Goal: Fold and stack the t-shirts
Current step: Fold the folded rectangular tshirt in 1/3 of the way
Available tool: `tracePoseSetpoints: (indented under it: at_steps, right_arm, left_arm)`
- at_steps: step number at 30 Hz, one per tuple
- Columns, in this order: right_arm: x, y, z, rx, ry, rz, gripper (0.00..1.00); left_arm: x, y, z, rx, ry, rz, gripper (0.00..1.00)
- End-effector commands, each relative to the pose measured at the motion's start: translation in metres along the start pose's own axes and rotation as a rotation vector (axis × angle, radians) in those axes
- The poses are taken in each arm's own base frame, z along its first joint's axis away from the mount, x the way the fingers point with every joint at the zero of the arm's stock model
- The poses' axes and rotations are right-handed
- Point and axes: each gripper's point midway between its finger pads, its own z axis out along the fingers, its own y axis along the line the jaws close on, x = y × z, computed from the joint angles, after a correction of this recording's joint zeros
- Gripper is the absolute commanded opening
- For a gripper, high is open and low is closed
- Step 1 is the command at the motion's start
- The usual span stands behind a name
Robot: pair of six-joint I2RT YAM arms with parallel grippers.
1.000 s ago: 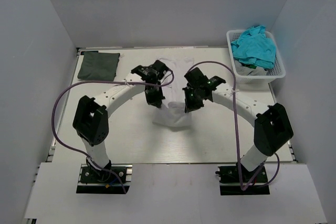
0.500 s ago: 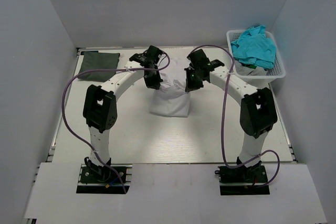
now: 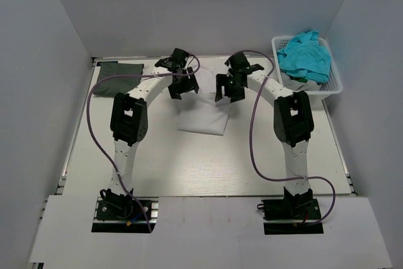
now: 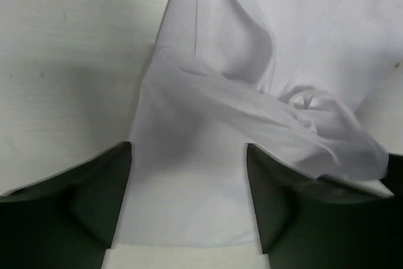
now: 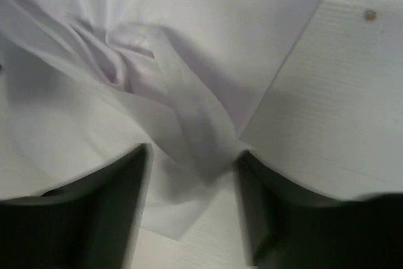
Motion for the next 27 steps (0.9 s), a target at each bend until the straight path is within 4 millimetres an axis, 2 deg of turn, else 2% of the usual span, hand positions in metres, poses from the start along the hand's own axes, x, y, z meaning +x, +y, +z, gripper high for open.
tracePoseSetpoints:
  at_steps: [1,2,4,5,7,8,10,11,12,13,14,16,17,19,20,22,23,25,27]
  right_arm:
    - [-0.039,0.008,-0.014,-0.063,-0.085,-0.017,0.88]
    - [-0.048,0.007,-0.019,-0.069,-0.104,-0.016,0.90]
    - [-0.055,0.010,-0.028,-0.087,-0.125,-0.024,0.90]
    - [-0.062,0.010,-0.037,-0.075,-0.152,-0.027,0.90]
    - [-0.064,0.018,-0.054,-0.086,-0.177,-0.049,0.90]
    - [-0.048,0.019,-0.048,-0.099,-0.138,-0.048,0.90]
    - [-0.034,0.024,-0.058,-0.140,-0.124,-0.051,0.90]
    - [-0.016,0.021,-0.053,-0.141,-0.084,-0.037,0.90]
    - [-0.018,0.021,-0.052,-0.149,-0.108,-0.035,0.90]
    - [-0.007,0.019,-0.059,-0.146,-0.107,-0.033,0.90]
    - [0.004,0.014,-0.054,-0.135,-0.088,-0.009,0.90]
    - [0.004,0.013,-0.054,-0.143,-0.108,0.000,0.90]
    - [0.005,0.015,-0.054,-0.144,-0.107,0.002,0.90]
    - [0.000,0.015,-0.050,-0.138,-0.114,0.003,0.90]
    - [0.001,0.011,-0.042,-0.129,-0.102,0.006,0.90]
    - [-0.010,0.015,-0.041,-0.140,-0.123,-0.007,0.90]
    - [-0.013,0.013,-0.031,-0.134,-0.116,-0.009,0.90]
    - [-0.021,0.015,-0.027,-0.138,-0.124,-0.011,0.90]
    - [-0.021,0.012,-0.012,-0.129,-0.100,-0.013,0.90]
  left_arm:
    - [-0.046,-0.018,-0.022,0.075,-0.112,-0.001,0.88]
    - [-0.059,-0.024,-0.031,0.091,-0.152,0.016,0.99]
    - [-0.075,-0.018,-0.040,0.076,-0.194,0.018,0.99]
    - [-0.082,-0.019,-0.054,0.079,-0.221,0.035,0.99]
    - [-0.084,-0.016,-0.067,0.066,-0.242,0.046,0.99]
    - [-0.078,-0.011,-0.075,0.064,-0.242,0.055,0.99]
    - [-0.065,-0.009,-0.079,0.087,-0.216,0.059,0.99]
    - [-0.045,0.002,-0.068,0.068,-0.160,0.073,0.99]
    - [-0.039,0.005,-0.076,0.075,-0.153,0.074,0.99]
    - [-0.029,0.008,-0.075,0.077,-0.128,0.065,0.99]
    - [-0.010,0.021,-0.065,0.045,-0.079,0.064,0.99]
    - [0.002,0.028,-0.070,0.043,-0.056,0.052,0.99]
    - [0.017,0.036,-0.065,0.031,-0.019,0.052,0.99]
    - [0.029,0.039,-0.065,0.025,-0.002,0.047,0.99]
    - [0.042,0.043,-0.067,0.017,0.017,0.046,0.99]
    - [0.059,0.055,-0.064,-0.008,0.052,0.036,0.99]
    - [0.062,0.057,-0.065,-0.007,0.051,0.036,0.99]
    - [0.065,0.068,-0.068,-0.025,0.050,0.016,0.99]
    - [0.060,0.075,-0.072,-0.052,0.029,0.009,0.99]
